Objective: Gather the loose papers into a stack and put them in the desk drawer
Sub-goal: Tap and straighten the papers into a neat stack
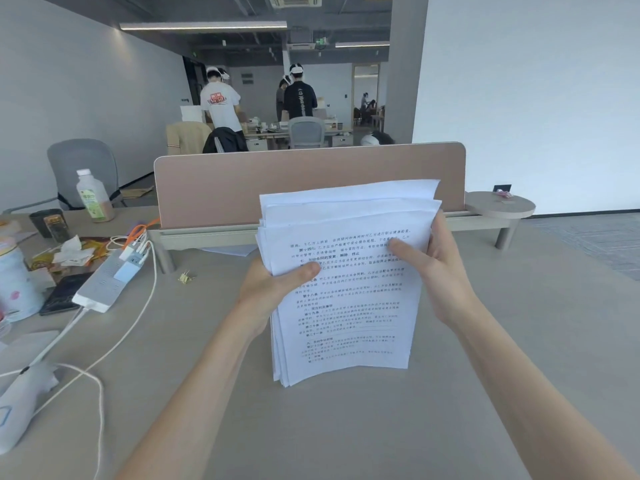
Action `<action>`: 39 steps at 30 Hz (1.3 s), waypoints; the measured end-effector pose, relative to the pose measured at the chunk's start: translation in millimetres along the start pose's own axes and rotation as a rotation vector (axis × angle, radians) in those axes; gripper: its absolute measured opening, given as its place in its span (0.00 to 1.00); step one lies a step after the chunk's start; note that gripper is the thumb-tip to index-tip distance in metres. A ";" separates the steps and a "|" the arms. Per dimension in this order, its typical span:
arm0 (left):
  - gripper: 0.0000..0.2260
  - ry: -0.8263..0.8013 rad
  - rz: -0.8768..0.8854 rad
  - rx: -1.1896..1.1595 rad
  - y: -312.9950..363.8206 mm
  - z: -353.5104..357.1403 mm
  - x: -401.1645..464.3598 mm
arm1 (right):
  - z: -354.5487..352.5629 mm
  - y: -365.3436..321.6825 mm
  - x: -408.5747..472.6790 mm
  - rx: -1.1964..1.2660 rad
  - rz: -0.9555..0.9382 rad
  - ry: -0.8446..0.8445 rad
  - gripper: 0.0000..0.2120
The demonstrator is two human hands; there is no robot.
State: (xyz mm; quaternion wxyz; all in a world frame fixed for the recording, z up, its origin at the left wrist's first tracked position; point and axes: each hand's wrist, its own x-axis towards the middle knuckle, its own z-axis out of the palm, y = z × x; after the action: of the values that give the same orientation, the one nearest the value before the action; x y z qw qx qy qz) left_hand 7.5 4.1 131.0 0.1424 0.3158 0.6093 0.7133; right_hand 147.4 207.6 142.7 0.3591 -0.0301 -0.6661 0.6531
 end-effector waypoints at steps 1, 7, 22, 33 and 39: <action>0.14 -0.006 0.000 -0.008 -0.1 0.2 0.1 | 0.7 -2.2 0.3 -0.008 -0.008 -0.006 0.26; 0.12 -0.035 0.011 -0.103 3.5 2.6 -1.3 | 3.9 -12.2 1.4 -0.103 -0.094 -0.031 0.34; 0.13 0.005 -0.148 -0.214 -29.3 7.4 -21.5 | 4.9 -22.8 -0.1 -0.689 -0.326 0.024 0.31; 0.09 0.056 -0.064 -0.171 -30.9 10.6 -22.5 | 3.0 -19.7 5.7 -0.797 -0.373 0.078 0.19; 0.08 0.075 -0.065 -0.169 -36.1 11.3 -22.5 | 0.6 -11.4 2.7 -0.769 -0.375 0.048 0.19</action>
State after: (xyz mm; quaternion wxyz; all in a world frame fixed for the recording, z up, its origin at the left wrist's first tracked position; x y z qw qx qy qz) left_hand 25.1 7.5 90.8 0.1687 0.2560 0.5618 0.7684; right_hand 150.0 206.8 154.2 0.4496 -0.0552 -0.8466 0.2795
